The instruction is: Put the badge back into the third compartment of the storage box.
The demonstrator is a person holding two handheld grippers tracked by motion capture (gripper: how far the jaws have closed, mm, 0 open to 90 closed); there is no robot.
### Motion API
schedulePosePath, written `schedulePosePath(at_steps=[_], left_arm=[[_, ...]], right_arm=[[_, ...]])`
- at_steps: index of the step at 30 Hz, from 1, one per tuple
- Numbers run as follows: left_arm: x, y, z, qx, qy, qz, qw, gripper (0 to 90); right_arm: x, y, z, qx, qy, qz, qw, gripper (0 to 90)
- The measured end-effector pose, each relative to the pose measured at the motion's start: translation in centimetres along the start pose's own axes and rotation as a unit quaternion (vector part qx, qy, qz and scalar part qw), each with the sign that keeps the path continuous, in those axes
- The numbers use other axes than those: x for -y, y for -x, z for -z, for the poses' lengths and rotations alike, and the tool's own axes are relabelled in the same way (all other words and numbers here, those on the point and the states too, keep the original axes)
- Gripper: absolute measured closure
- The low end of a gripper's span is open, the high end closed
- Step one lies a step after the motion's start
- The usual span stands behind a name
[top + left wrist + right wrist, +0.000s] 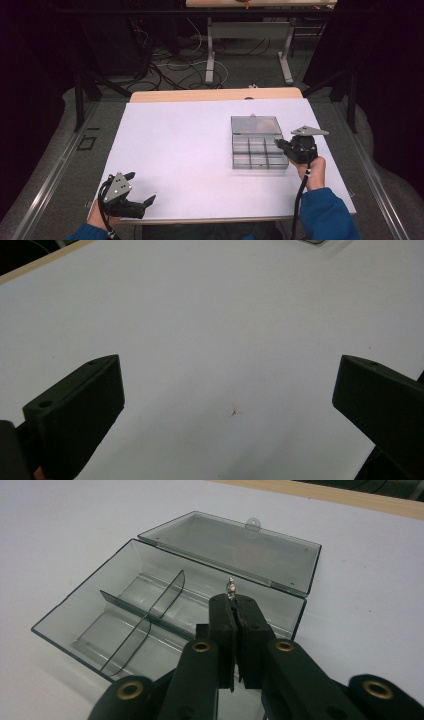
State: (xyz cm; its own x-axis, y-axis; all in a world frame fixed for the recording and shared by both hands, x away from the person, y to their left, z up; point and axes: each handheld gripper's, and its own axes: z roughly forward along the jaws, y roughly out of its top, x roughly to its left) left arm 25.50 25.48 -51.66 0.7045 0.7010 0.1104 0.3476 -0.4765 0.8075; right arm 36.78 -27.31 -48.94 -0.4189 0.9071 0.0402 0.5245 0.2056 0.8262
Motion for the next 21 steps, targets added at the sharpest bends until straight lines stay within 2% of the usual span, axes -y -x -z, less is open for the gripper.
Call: schedulePosePath(at_steps=[21], left_arm=[[0.0,0.0,-0.1,0.002,-0.003,0.0,1.0,0.4]], right_arm=[[0.1,0.8,-1.8,0.011,-0.019,-0.001,0.9998,87.4]])
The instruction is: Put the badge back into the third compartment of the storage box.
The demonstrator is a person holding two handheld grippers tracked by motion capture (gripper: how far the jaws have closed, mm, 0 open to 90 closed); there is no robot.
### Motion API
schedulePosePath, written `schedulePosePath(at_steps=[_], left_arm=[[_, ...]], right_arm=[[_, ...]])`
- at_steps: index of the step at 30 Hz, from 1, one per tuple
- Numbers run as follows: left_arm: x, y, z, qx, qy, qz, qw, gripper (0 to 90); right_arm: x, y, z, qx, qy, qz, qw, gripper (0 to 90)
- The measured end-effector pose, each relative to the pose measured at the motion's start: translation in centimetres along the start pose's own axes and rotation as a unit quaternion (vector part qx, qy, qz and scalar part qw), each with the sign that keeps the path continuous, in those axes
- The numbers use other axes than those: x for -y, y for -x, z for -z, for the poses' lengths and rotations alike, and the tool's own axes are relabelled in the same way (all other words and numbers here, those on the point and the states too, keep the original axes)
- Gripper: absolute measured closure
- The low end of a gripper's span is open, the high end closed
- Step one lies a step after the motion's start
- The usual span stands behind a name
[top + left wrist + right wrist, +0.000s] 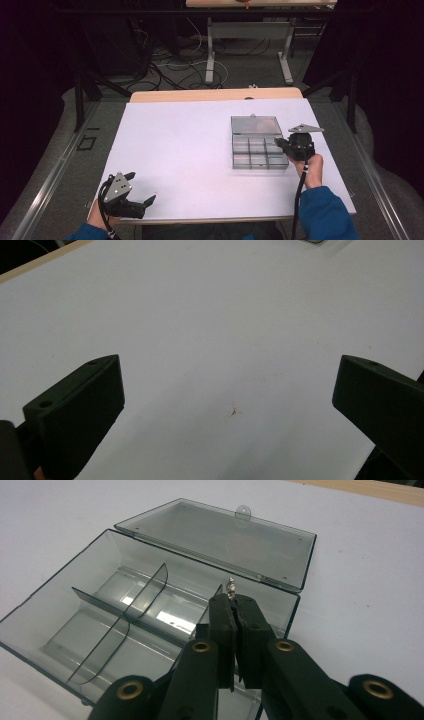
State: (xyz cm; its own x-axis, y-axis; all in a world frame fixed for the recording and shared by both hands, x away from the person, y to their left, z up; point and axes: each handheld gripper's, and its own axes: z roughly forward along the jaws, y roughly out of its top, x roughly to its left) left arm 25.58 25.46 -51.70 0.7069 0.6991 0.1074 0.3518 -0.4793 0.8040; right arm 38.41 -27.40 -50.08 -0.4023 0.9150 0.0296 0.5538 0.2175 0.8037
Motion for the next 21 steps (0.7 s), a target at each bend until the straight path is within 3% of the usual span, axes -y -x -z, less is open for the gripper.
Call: schedulePosePath(at_steps=[21], left_arm=[[0.0,-0.1,0.0,-0.002,-0.002,-0.005,1.0,0.4]], right_arm=[[0.3,-0.1,-1.4,0.013,-0.021,0.011,0.9996,87.3]])
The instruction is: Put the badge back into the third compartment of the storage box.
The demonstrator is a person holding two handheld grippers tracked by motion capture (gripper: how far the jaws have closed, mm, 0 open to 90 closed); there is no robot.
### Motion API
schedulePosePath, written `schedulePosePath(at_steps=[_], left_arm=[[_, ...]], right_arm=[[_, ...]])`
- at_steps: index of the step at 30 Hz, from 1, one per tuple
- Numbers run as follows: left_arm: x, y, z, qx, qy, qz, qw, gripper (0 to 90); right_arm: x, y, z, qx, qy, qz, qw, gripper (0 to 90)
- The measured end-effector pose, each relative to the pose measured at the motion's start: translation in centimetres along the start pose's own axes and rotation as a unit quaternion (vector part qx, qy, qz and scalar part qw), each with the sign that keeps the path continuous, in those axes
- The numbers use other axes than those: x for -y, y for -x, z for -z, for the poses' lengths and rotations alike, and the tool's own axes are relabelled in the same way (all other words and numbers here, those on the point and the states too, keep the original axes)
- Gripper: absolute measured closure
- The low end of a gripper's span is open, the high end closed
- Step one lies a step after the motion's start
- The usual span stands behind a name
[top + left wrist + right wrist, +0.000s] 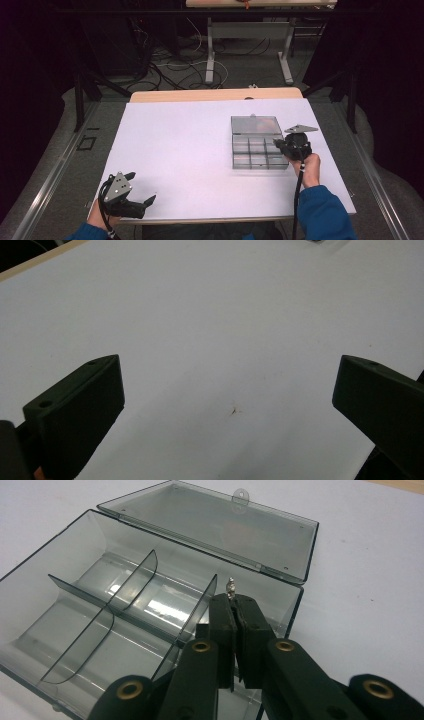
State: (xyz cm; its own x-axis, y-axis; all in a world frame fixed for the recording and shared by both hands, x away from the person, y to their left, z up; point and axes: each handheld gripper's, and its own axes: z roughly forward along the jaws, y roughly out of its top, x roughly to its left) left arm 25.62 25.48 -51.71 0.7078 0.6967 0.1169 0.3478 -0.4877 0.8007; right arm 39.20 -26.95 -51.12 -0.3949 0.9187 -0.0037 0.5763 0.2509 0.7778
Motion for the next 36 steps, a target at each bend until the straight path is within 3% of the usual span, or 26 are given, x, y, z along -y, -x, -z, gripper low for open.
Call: schedulePosePath(at_steps=[9,31,36], left_arm=[[0.0,0.0,0.0,-0.001,-0.001,0.0,1.0,0.4],[0.0,0.0,0.0,0.0,-0.003,-0.001,1.0,0.4],[0.0,0.0,0.0,0.0,-0.003,-0.001,1.0,0.3]], right_arm=[[0.2,-0.4,-1.3,0.015,-0.022,0.017,0.9995,87.3],[0.5,-1.2,-2.8,0.022,-0.048,0.045,0.9976,86.2],[0.4,-1.3,-2.1,0.01,-0.033,0.039,0.9986,74.5]])
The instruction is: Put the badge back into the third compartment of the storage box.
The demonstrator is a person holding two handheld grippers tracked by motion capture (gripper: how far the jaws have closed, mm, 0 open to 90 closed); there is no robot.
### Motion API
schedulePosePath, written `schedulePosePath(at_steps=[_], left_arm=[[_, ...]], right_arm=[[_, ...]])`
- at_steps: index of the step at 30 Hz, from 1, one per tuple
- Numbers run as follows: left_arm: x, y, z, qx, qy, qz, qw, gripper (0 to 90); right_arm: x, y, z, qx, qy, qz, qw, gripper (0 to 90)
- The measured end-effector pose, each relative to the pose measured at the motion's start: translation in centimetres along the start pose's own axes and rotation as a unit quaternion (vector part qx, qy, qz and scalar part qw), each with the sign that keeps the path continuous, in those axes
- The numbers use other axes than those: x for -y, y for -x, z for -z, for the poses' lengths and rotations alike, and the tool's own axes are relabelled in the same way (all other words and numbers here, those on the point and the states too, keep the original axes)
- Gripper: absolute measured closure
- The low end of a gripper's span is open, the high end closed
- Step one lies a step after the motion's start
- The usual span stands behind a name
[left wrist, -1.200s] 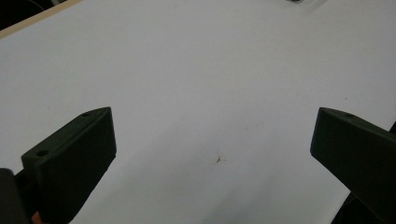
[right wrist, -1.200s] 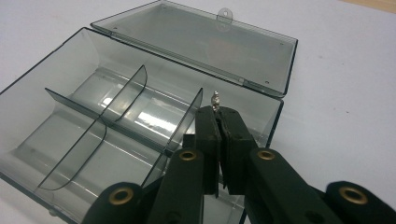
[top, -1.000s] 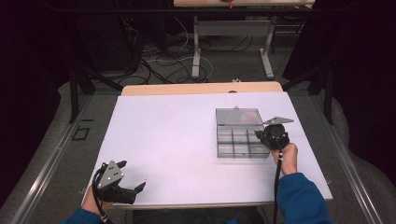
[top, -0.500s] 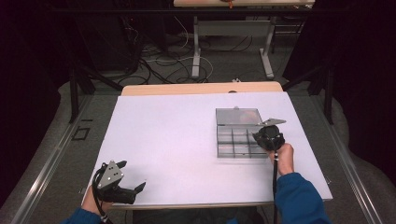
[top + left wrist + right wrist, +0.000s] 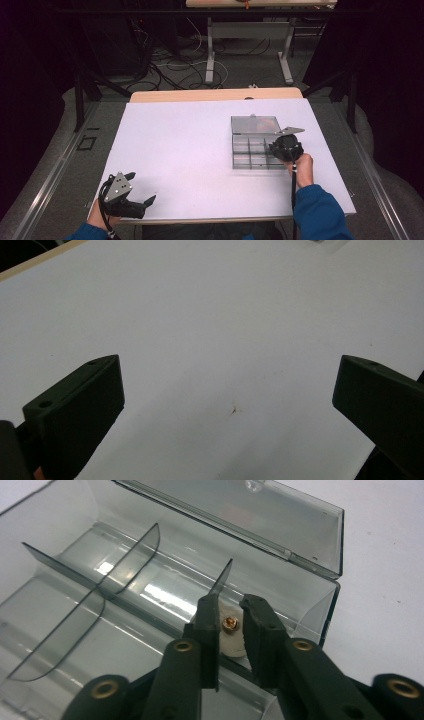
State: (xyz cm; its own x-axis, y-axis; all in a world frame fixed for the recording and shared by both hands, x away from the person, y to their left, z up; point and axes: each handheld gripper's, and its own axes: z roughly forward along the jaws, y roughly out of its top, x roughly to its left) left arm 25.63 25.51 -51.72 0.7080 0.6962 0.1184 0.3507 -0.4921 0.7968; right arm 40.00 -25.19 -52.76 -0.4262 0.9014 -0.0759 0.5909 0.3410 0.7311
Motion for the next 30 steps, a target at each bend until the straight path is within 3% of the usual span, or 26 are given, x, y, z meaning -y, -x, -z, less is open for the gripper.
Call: schedulePosePath(at_steps=[3,10,16,22,25,30], left_arm=[[0.0,0.0,0.0,-0.001,0.002,0.002,1.0,0.3],[0.0,0.0,0.0,-0.001,0.002,0.0,1.0,0.3],[0.0,0.0,0.0,-0.002,0.002,0.001,1.0,0.3],[0.0,0.0,0.0,-0.001,0.004,0.001,1.0,0.3],[0.0,0.1,0.0,0.0,0.003,0.004,1.0,0.3],[0.1,0.1,0.1,-0.002,0.003,0.005,1.0,0.3]], right_arm=[[0.0,0.0,0.7,-0.013,0.009,-0.005,0.9999,68.4],[0.1,-0.2,2.3,-0.065,0.015,-0.015,0.9976,39.7],[0.2,-0.8,3.2,-0.097,0.027,-0.004,0.9949,17.6],[0.1,-1.5,4.1,-0.139,0.029,-0.004,0.9898,5.9],[0.1,-1.9,4.3,-0.15,0.034,0.011,0.988,0.2],[0.3,-3.0,5.5,-0.167,0.04,0.023,0.985,0.0]])
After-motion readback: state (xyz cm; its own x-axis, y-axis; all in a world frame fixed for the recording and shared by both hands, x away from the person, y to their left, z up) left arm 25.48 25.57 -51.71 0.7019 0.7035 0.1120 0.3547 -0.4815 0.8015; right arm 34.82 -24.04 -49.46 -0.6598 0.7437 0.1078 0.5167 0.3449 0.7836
